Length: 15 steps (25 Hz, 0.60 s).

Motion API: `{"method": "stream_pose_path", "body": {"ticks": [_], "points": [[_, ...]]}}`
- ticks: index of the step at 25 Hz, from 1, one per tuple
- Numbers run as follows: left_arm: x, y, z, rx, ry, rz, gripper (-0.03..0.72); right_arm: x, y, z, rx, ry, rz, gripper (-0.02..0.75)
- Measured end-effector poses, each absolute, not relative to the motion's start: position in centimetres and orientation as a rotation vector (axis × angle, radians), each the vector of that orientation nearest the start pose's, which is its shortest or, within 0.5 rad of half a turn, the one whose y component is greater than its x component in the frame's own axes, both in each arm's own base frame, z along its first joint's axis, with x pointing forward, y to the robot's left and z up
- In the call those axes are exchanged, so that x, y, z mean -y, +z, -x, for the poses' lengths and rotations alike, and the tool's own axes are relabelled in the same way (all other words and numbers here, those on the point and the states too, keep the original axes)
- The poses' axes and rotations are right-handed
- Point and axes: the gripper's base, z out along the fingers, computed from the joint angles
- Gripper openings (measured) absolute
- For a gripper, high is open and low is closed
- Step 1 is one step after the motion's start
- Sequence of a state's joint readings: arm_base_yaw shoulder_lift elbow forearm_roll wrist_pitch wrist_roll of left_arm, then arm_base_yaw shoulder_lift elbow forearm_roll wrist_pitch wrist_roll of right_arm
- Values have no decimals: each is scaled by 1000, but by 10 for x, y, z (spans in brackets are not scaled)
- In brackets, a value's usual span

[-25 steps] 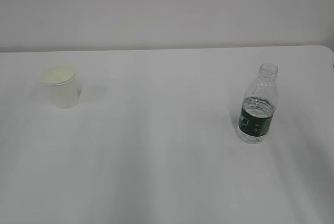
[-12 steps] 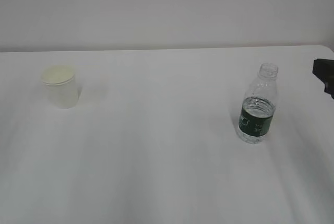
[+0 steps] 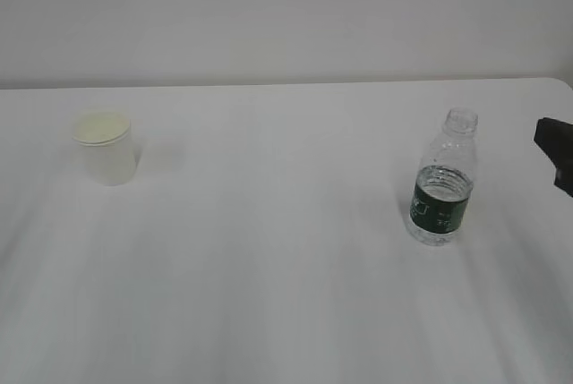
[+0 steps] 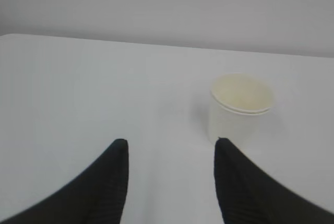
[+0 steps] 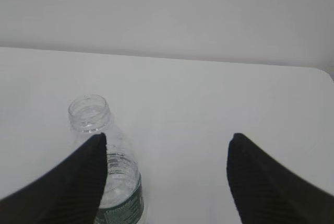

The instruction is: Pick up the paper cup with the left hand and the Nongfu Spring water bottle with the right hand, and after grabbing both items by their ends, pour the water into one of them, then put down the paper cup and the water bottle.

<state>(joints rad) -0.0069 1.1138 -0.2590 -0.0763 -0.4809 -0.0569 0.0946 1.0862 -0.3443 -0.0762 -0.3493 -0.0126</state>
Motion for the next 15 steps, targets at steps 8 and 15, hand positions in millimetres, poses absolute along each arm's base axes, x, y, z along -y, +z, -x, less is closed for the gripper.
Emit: {"method": "stream_pose_path", "body": {"ticks": [8,15], "points": [[23,188,-189,-1861,-134,-21,377,-21,196,-174,-1847,106,132,536],[24,168,-185,-1891,-138,-27,377,-25,185,-168,-1835,123,193,536]]}}
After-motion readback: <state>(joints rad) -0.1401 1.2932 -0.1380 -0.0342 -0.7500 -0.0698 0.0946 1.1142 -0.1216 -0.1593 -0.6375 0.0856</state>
